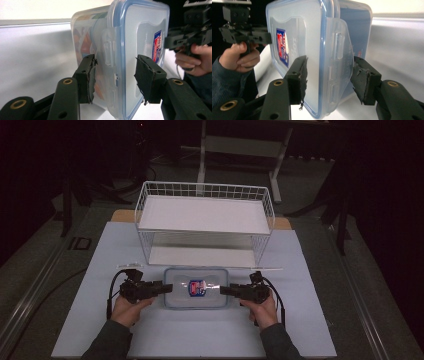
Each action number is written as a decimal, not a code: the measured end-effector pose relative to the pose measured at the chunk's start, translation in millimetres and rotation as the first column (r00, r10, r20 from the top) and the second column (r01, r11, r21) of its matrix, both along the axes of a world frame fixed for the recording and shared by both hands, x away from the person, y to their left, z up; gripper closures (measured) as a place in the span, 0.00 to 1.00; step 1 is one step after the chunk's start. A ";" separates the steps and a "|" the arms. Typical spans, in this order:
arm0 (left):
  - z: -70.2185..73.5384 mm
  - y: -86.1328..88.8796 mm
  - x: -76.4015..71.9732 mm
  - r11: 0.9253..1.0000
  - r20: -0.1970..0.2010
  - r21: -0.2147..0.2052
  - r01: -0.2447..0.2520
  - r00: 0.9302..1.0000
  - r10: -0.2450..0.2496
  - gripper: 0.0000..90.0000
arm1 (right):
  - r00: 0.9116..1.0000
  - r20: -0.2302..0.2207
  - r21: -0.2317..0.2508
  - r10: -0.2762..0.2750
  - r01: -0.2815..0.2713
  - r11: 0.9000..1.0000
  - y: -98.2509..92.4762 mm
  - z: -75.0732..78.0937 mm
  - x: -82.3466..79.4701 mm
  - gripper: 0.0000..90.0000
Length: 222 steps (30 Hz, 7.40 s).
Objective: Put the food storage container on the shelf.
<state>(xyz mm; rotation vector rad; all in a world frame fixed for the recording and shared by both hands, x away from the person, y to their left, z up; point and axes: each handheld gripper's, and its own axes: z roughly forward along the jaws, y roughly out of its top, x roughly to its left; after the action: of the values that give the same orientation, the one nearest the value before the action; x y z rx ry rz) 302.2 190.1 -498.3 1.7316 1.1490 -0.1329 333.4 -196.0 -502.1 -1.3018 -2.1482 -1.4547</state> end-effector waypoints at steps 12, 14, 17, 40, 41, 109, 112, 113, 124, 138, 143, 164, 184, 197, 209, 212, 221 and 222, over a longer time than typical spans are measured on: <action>12.5 -1.2 -4.7 1.000 0.062 -0.014 -0.006 0.998 0.007 0.57 | 0.996 0.086 0.008 -0.015 0.014 1.000 -4.9 15.4 -5.6 0.54; 15.2 -0.5 -4.0 1.000 0.072 -0.018 -0.006 0.997 0.007 0.57 | 0.995 0.098 0.007 -0.014 0.013 1.000 -4.8 18.1 -6.4 0.54; 18.9 0.2 -4.7 1.000 0.086 -0.023 -0.010 0.996 0.012 0.57 | 0.994 0.111 0.011 -0.016 0.015 1.000 -4.1 21.0 -7.6 0.54; 45.3 -2.5 -13.4 0.998 0.181 -0.060 -0.018 0.983 0.028 0.57 | 0.973 0.231 -0.004 -0.022 0.024 1.000 -5.7 57.3 -19.2 0.54; 46.3 -3.0 -13.6 0.998 0.185 -0.060 -0.018 0.982 0.029 0.57 | 0.972 0.234 -0.004 -0.022 0.024 1.000 -6.3 58.5 -19.6 0.54; 184.6 -7.1 52.0 0.996 0.372 -0.088 -0.018 0.927 0.050 0.57 | 0.902 0.421 0.072 -0.092 0.068 0.995 -11.2 186.0 31.0 0.54; 188.2 -6.6 57.3 0.996 0.373 -0.089 -0.021 0.926 0.052 0.57 | 0.903 0.420 0.074 -0.094 0.069 0.995 -10.7 188.9 36.1 0.54; 189.0 -6.3 59.3 0.996 0.373 -0.089 -0.022 0.926 0.054 0.57 | 0.902 0.421 0.073 -0.093 0.069 0.995 -10.5 189.6 38.1 0.54; 185.0 -4.3 83.5 0.993 0.340 -0.109 -0.052 0.937 0.086 0.57 | 0.919 0.381 0.072 -0.103 0.081 0.994 -6.9 191.9 63.4 0.54; 169.3 -3.5 101.4 0.988 0.278 -0.134 -0.078 0.954 0.113 0.57 | 0.944 0.305 0.083 -0.122 0.101 0.991 -5.6 175.4 84.2 0.54; 169.8 -4.6 102.7 0.984 0.256 -0.147 -0.099 0.957 0.135 0.57 | 0.953 0.276 0.092 -0.121 0.099 0.991 -6.7 175.7 89.5 0.54; 164.3 -7.4 114.3 0.969 0.208 -0.184 -0.163 0.957 0.201 0.54 | 0.941 0.273 0.026 -0.200 0.201 0.979 0.6 180.4 102.7 0.59; 166.1 -17.9 140.9 0.935 0.220 -0.134 -0.328 0.910 0.350 0.57 | 0.913 0.269 0.040 -0.306 0.307 0.951 13.3 173.1 104.5 0.46; 191.3 -13.9 100.0 0.954 0.410 -0.085 -0.287 0.863 0.296 0.80 | 0.849 0.402 0.068 -0.342 0.345 0.936 -0.3 187.0 84.9 0.47; 175.8 -51.9 51.4 0.995 0.484 0.098 -0.022 0.875 -0.029 0.99 | 0.836 0.486 0.014 -0.254 0.283 0.959 -4.0 188.5 59.6 0.46; 160.8 -57.5 53.3 0.990 0.456 0.143 -0.021 0.889 -0.047 0.99 | 0.841 0.484 0.016 -0.244 0.270 0.963 -5.7 185.6 55.4 0.47; 140.6 -60.8 72.1 0.973 0.415 0.214 -0.083 0.910 -0.014 0.99 | 0.844 0.499 -0.033 -0.197 0.246 0.969 -5.3 175.8 46.7 0.47; 140.1 -59.8 73.8 0.972 0.409 0.215 -0.094 0.913 -0.003 0.99 | 0.843 0.505 -0.049 -0.184 0.241 0.969 -3.7 175.0 45.2 0.47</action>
<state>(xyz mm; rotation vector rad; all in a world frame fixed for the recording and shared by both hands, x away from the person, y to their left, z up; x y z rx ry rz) 376.0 130.3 -358.2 1.8217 0.9176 0.3918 378.7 -199.7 -327.1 -1.3514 -2.4919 -1.9699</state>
